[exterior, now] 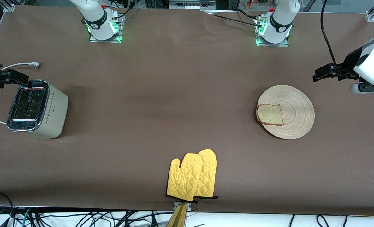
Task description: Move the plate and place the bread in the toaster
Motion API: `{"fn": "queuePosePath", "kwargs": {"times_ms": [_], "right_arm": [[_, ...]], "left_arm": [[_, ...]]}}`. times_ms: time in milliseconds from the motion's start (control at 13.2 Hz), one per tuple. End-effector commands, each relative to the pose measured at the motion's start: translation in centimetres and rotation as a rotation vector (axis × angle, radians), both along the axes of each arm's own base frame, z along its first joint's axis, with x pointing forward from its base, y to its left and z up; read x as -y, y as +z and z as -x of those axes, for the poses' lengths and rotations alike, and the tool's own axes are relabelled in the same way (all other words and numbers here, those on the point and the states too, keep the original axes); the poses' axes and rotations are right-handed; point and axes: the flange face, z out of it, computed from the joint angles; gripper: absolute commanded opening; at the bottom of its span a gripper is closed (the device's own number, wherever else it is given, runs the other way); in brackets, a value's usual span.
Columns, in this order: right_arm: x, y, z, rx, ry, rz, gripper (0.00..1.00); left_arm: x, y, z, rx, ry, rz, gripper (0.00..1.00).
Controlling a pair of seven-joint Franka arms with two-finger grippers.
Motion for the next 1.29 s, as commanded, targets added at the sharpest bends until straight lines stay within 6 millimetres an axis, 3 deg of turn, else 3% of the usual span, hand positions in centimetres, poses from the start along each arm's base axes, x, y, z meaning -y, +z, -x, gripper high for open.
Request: {"fn": "queuePosePath", "kwargs": {"times_ms": [0,986,1213], "right_arm": [[0.3,0.5,-0.2,0.008,-0.004,0.007,1.00],[0.3,0.4,-0.2,0.006,-0.004,0.007,1.00],[0.3,0.5,-0.2,0.009,-0.004,0.006,1.00]], "left_arm": [[-0.2,0.2,-0.1,-0.003,-0.019,0.020,1.00],[-0.3,0.0,-0.1,-0.006,-0.017,0.020,1.00],[-2.8,-2.0,-1.4,-0.001,-0.016,0.019,1.00]]}}
